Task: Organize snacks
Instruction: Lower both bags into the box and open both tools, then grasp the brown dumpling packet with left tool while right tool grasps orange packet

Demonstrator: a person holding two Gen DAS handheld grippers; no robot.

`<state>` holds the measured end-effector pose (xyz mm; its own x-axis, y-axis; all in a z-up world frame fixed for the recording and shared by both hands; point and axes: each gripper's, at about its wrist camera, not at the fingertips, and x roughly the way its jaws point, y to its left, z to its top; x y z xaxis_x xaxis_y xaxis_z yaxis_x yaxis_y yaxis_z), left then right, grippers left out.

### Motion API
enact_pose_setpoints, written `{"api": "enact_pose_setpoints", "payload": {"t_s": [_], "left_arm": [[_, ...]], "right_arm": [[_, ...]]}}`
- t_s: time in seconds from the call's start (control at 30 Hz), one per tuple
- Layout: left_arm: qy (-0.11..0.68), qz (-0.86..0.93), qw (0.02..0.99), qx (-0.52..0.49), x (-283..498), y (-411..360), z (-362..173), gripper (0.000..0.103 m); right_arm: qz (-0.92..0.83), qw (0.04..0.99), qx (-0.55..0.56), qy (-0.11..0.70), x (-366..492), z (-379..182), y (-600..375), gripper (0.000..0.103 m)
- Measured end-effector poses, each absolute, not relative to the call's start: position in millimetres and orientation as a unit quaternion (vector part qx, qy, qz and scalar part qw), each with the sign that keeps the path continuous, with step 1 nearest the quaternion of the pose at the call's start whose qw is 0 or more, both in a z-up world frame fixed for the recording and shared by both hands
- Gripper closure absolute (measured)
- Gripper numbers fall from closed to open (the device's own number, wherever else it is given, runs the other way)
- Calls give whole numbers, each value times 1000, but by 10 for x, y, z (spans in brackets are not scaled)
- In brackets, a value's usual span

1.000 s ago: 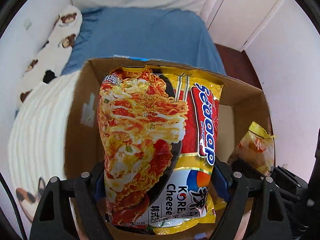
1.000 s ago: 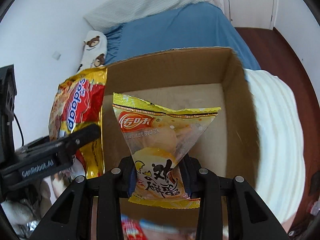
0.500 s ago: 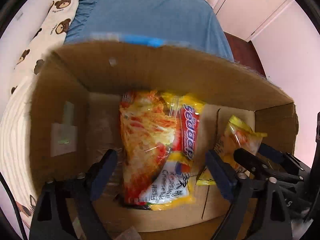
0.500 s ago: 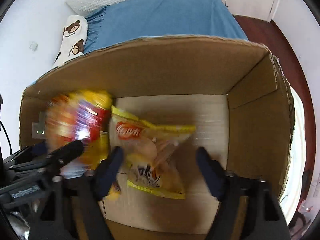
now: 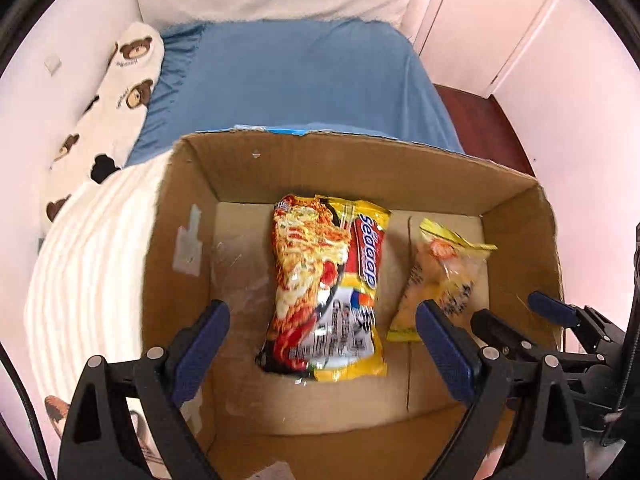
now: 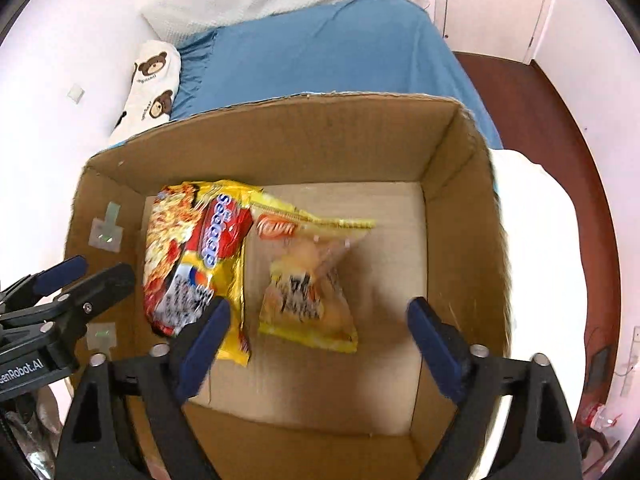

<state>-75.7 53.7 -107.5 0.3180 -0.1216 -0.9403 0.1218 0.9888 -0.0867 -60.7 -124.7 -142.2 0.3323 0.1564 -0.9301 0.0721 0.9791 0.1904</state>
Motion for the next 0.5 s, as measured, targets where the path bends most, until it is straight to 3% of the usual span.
{"api": "enact_pose_setpoints", "payload": {"t_s": [0.17,0.27,0.5], "left_arm": [[560,-84,824,10,-1046,357,-857,8],[565,-87,821,-1,-636,366,-770,8],[562,-80,823,-12,-1128,463,-568,8]], "right_arm": [[14,836,85,542,-1013,-1175,-1213,5],[13,846,89,526,-1273,-1024,-1214,5],[30,841,136,523,-1919,-815,-1261,4]]}}
